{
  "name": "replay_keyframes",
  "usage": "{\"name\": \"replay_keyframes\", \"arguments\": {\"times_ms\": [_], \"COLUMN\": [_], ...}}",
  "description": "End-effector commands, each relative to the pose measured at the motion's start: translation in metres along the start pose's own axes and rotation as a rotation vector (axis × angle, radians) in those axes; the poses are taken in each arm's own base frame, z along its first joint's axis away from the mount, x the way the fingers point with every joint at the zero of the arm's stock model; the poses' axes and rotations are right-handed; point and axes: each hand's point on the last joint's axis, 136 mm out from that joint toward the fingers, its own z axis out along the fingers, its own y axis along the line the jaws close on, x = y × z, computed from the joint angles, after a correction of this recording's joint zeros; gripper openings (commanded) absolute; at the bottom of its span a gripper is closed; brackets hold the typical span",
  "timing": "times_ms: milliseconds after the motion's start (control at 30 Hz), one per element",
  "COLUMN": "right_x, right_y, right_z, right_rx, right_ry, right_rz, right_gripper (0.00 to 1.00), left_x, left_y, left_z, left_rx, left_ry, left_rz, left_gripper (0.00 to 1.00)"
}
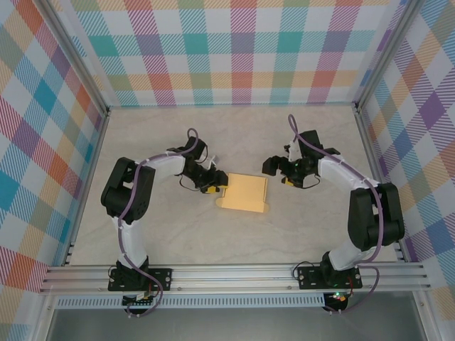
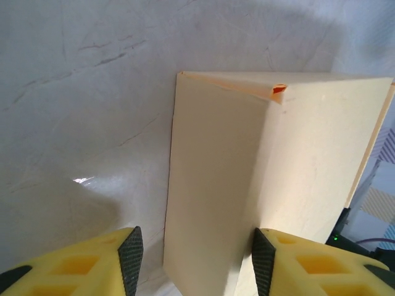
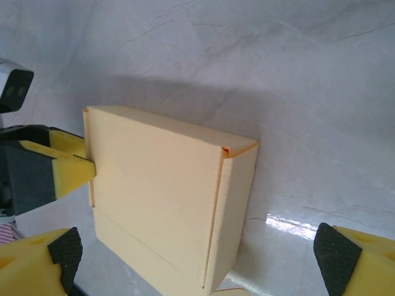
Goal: Fold the paper box
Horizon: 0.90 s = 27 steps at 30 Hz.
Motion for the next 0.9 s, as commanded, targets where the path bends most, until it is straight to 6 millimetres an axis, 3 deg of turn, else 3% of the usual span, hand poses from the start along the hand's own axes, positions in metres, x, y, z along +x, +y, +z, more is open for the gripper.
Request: {"name": "replay_keyframes", "arguments": {"times_ms": [0, 267, 800, 867], "right_x": [0.0, 0.021, 0.026, 0.027], "right_y": [0.015, 0.008, 0.024, 0.022], "right_z": [-0.001, 0.014, 0.017, 0.022], "right_rx": [-0.091, -0.201, -0.337, -0.341], "right_ry": [0.028, 0.165, 0.222, 0.238], "right_rz": [-0.031, 0.066, 0.059, 0.077], "right_gripper": [0.99, 1.0, 1.0, 1.0], "left_x": [0.024, 0.028, 0.039, 0.031], "left_y": [0.055, 0.059, 0.079, 0.077], "left_z": [0.018, 0.019, 0.006, 0.004], "left_rx": [-0.159, -0.088, 0.011, 0.064], "left_ry": [0.065, 0.062, 0.017, -0.026], "left_rz": [-0.118, -0.174, -0.276, -0.269], "left_gripper": [0.5, 0.46, 0.39, 0.36]}}
